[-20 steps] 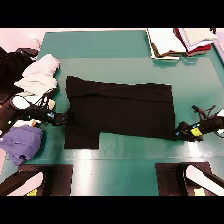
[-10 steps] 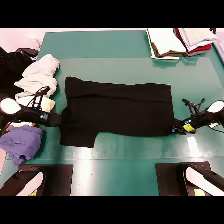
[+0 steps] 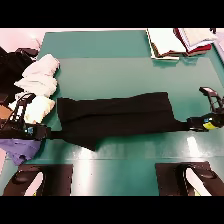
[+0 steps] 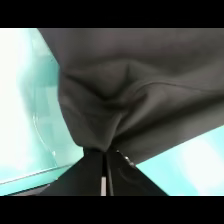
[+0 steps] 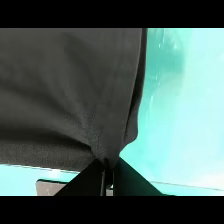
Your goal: Fold the shirts.
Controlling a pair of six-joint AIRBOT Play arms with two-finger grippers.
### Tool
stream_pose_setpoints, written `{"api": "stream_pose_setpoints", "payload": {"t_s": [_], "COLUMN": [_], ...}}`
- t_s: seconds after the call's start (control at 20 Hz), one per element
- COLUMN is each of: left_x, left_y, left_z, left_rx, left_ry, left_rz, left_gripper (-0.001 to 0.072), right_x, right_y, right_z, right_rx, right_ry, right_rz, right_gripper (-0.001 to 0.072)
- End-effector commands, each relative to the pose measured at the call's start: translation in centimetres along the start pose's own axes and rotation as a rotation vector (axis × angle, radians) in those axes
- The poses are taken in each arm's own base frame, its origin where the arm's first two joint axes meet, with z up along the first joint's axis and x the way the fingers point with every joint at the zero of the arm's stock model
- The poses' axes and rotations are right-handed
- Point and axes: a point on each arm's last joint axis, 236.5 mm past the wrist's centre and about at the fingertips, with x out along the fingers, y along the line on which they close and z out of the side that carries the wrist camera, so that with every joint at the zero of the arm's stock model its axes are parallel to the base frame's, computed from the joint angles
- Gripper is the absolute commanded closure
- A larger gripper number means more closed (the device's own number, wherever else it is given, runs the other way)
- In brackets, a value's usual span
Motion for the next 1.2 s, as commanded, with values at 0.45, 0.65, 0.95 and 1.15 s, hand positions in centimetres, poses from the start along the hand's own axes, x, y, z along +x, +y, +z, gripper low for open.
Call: {"api": "stream_pose_setpoints", "payload": {"t_s": [0.45, 0.65, 0.95, 1.15], "left_x": [6.2, 10.0, 8.4, 7.7], "left_y": [2.7, 2.8, 2.3, -0.1], "left_z": [17.5, 19.5, 21.9, 22.0], "left_rx": [0.004, -0.021, -0.032, -0.044], "left_ry": [-0.162, -0.114, -0.159, -0.147], "left_rz": [0.008, -0.046, -0.056, -0.137], "left_gripper": [0.0680, 0.0677, 0.0415, 0.0679], "right_x": [3.3, 5.4, 4.9, 7.3], "right_y": [2.4, 3.3, 1.1, -3.7], "right_z": [15.1, 17.5, 19.7, 14.9], "right_rx": [-0.108, -0.037, 0.111, 0.224], "right_ry": [-0.029, -0.010, -0.079, -0.004], "right_rz": [-0.010, 0.111, 0.327, 0.379], "right_gripper": [0.0699, 0.0688, 0.0259, 0.0178]}}
